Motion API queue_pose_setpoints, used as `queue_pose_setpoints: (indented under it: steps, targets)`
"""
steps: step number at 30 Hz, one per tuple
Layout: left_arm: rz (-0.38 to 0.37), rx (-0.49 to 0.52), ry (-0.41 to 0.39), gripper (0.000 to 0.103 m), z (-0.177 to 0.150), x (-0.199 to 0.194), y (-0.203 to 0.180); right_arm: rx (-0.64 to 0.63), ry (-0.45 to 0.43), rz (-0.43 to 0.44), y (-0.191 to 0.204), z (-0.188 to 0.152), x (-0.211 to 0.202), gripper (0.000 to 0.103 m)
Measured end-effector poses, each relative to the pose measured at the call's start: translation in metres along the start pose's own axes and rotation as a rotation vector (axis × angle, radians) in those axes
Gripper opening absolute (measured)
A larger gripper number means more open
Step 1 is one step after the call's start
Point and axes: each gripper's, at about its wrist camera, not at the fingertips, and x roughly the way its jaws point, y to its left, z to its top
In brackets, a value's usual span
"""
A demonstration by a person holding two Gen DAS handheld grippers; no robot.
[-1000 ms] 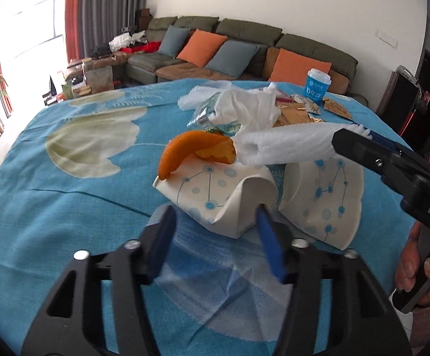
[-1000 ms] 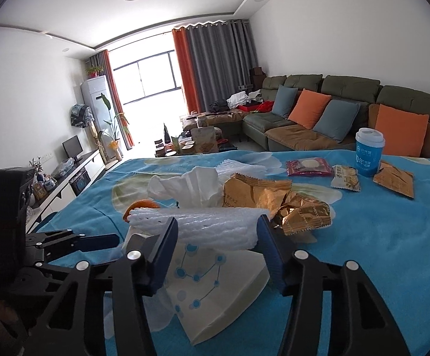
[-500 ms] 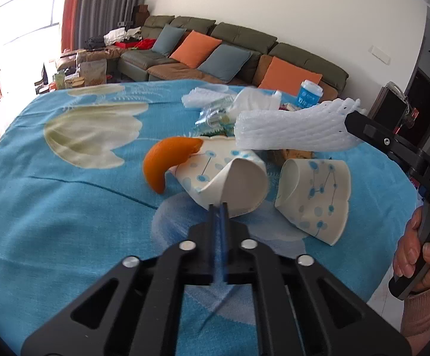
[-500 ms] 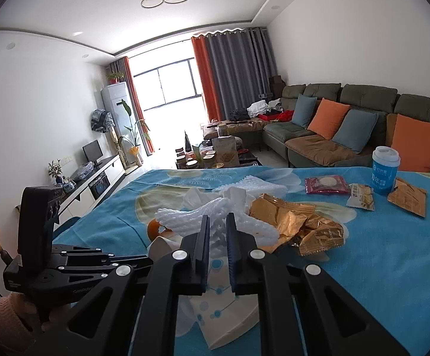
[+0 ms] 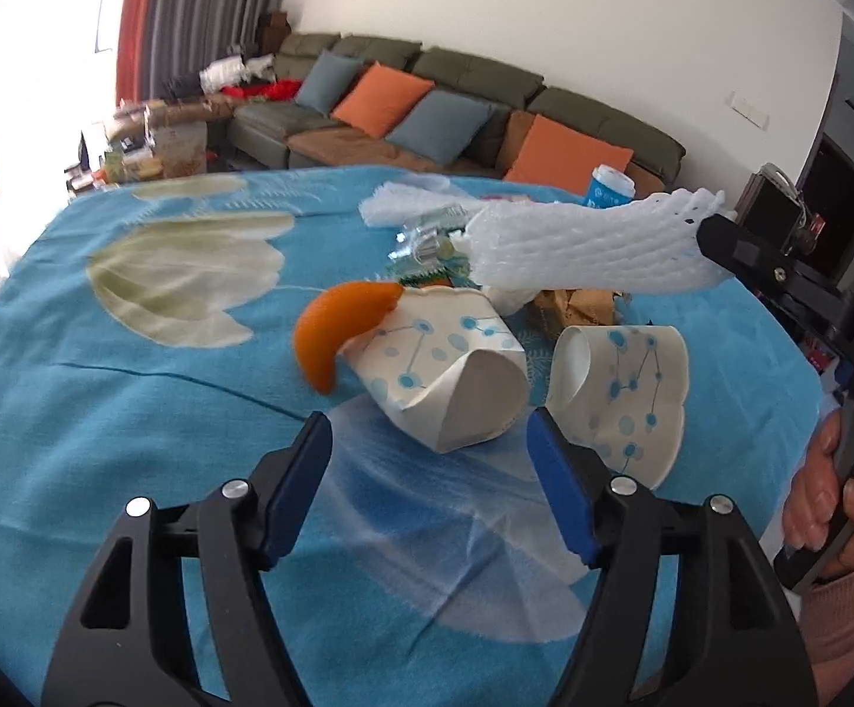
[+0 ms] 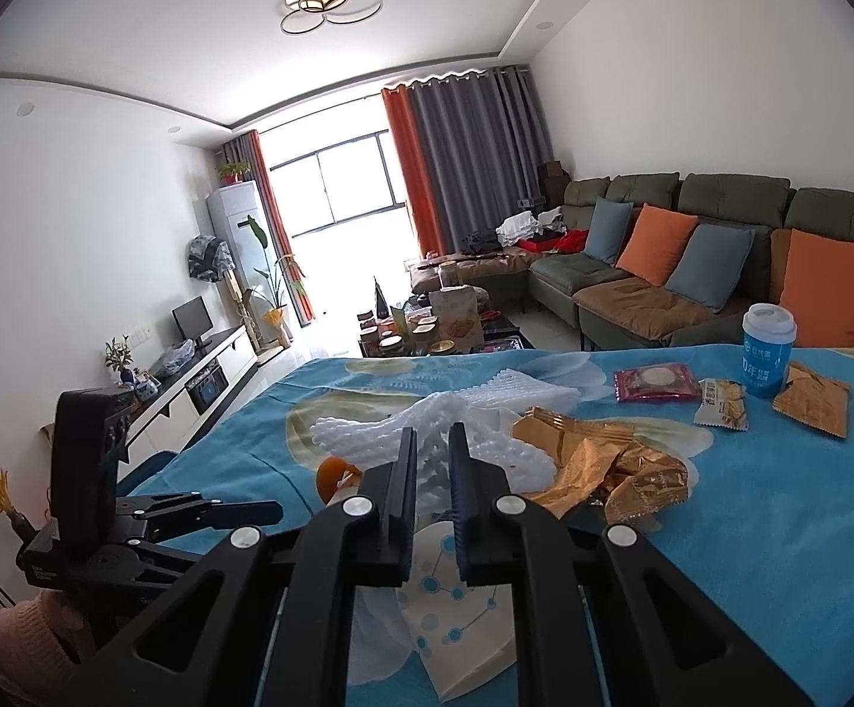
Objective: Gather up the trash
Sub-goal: 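Grasp the white foam net with the right tool while the left tool reaches toward the blue-dotted paper cup, then close the left tool on the blue-dotted paper cup and lift it while the right tool holds the foam net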
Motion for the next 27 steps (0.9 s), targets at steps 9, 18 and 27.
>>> queue_pose_setpoints:
  steps: [9, 18, 27]
  targets:
    - [-0.073, -0.115, 0.089, 0.064, 0.019, 0.032, 0.011, 0.023, 0.011, 0.013, -0.008, -0.004, 0.007, 0.009]
    - [-0.093, -0.107, 0.087, 0.020, 0.007, 0.027, 0.012, 0.019, 0.006, 0.029, -0.004, -0.001, 0.006, 0.009]
    - [-0.100, -0.087, 0.009, 0.082, 0.015, 0.009, 0.011, 0.027, 0.007, 0.025, -0.006, -0.002, 0.009, 0.009]
